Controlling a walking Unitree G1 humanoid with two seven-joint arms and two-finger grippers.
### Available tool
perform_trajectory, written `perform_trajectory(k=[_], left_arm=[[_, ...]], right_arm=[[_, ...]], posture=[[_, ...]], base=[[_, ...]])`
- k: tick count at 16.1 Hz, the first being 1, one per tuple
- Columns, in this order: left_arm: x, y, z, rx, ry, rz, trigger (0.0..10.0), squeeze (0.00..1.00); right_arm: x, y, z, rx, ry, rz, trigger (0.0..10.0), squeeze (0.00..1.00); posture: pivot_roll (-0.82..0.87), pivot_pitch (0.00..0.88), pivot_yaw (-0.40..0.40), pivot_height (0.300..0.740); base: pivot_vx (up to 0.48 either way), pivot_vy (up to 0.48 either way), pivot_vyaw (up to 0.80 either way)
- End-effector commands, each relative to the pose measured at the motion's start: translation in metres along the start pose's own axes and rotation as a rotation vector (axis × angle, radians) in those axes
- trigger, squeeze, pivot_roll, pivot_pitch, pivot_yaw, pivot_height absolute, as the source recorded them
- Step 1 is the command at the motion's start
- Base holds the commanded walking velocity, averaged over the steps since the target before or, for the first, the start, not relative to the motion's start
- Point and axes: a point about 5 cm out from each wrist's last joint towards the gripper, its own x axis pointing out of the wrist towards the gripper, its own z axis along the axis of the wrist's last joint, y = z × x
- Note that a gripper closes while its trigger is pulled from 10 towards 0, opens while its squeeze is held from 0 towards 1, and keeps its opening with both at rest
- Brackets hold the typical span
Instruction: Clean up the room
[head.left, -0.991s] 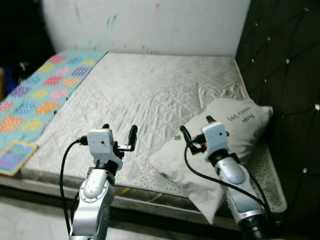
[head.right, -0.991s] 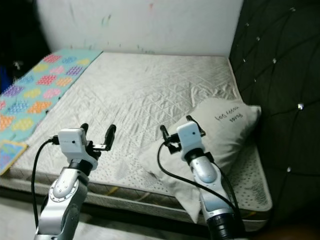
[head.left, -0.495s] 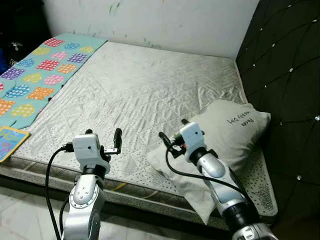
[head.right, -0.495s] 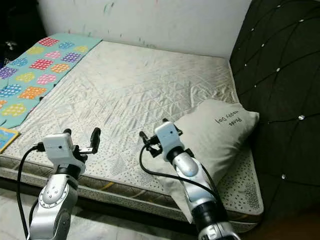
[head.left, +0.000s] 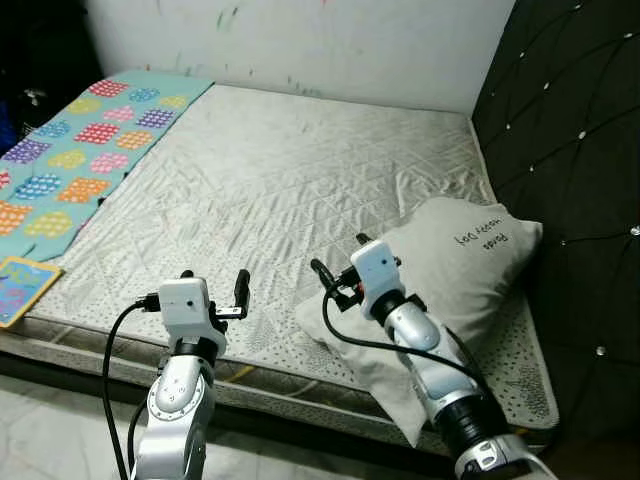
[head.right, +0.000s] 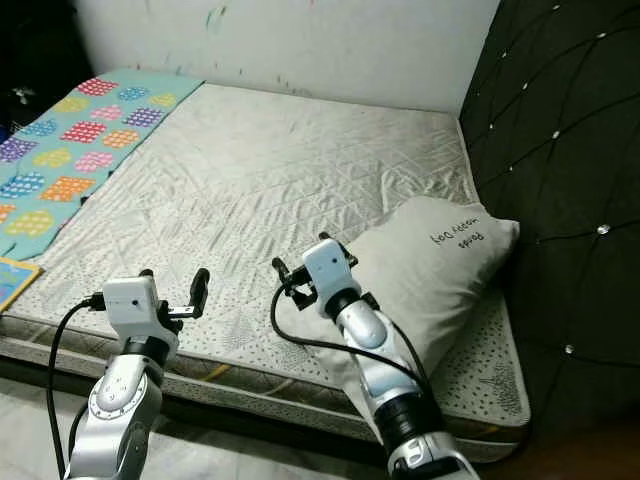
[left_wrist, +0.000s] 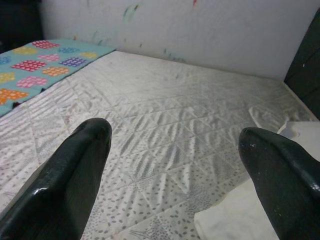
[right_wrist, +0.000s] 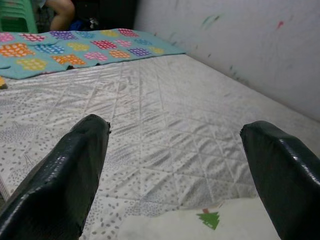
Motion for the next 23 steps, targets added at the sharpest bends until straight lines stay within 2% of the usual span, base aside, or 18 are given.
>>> perform_trajectory(k=[1,7,11,15,16,23], left_arm=[[-0.002,0.003,-0.005,0.013,0.017,-0.001,10.0,0.00],[0.001,0.007,-0.004,0.030,0.007,0.013,10.0,0.00],[0.004,0.010,-0.004,0.033,0.008,0.013,10.0,0.00],[0.010,0.002,-0.003,0.029,0.002,-0.021,10.0,0.00],[0.011,0.002,-0.003,0.028,0.002,-0.022,10.0,0.00],[0.017,-0.002,-0.001,0.030,-0.010,-0.040,10.0,0.00]], right_arm=[[-0.004,-0.001,-0.005,0.006,0.010,-0.017,10.0,0.00],[-0.008,-0.016,-0.008,-0.011,0.011,-0.069,10.0,0.00],[-0.008,-0.017,-0.005,-0.015,-0.006,-0.095,10.0,0.00],[-0.014,-0.022,-0.014,0.002,0.036,-0.157,10.0,0.00],[-0.014,-0.023,-0.015,0.054,0.041,-0.165,10.0,0.00],[-0.017,-0.034,-0.011,0.049,0.013,-0.220,10.0,0.00]], posture=[[-0.04,0.000,0.005,0.740],[-0.05,0.000,0.015,0.740],[-0.08,0.000,0.031,0.740],[-0.10,0.000,0.050,0.740],[-0.10,0.000,0.052,0.740],[-0.12,0.000,0.068,0.740]], base=[[0.000,0.000,0.00],[0.000,0.000,0.00],[0.000,0.000,0.00],[0.000,0.000,0.00],[0.000,0.000,-0.80],[0.000,0.000,-0.80]])
